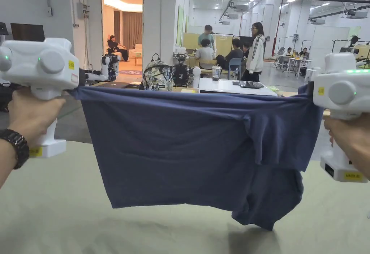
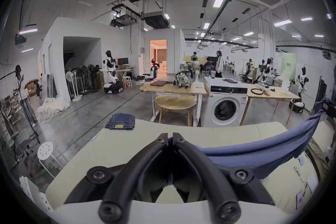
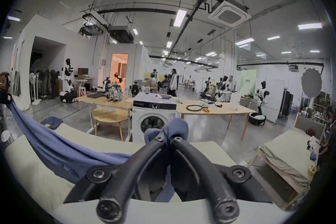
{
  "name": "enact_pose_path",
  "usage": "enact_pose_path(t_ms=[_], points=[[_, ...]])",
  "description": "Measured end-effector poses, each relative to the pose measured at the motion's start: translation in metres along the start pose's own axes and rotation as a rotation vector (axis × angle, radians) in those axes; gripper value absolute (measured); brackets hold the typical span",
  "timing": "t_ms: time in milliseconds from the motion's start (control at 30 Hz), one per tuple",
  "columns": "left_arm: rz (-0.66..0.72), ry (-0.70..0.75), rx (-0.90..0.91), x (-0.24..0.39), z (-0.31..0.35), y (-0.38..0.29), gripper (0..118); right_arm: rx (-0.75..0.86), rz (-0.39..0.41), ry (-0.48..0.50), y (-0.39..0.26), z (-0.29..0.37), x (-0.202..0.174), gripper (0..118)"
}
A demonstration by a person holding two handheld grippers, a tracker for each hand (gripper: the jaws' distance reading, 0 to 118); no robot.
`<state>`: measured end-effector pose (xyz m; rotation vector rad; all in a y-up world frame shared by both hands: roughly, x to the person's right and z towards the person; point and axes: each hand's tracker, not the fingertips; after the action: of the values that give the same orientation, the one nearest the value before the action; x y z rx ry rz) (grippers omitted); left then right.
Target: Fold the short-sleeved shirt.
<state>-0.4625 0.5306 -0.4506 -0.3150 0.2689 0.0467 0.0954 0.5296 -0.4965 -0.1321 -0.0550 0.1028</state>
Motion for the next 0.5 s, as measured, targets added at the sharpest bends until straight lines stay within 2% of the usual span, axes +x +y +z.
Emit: enact_pose_path(t_ms=[100, 267, 500], points=[[-0.027, 0.001, -0.035, 0.002, -0.007, -0.036, 0, -0.047, -0.005, 0.004, -0.034, 0.004, 0.0, 0], [-0.029, -0.022, -0.111, 0.0, 0.0, -0.105, 0, -0.117, 0.037, 0.001, -0.091, 0.025, 0.001, 0], [-0.001, -0.054, -0.125, -0.001, 0.074, -0.189, 0, -0.145, 0.044, 0.002, -0.152, 0.096, 0.012, 0]])
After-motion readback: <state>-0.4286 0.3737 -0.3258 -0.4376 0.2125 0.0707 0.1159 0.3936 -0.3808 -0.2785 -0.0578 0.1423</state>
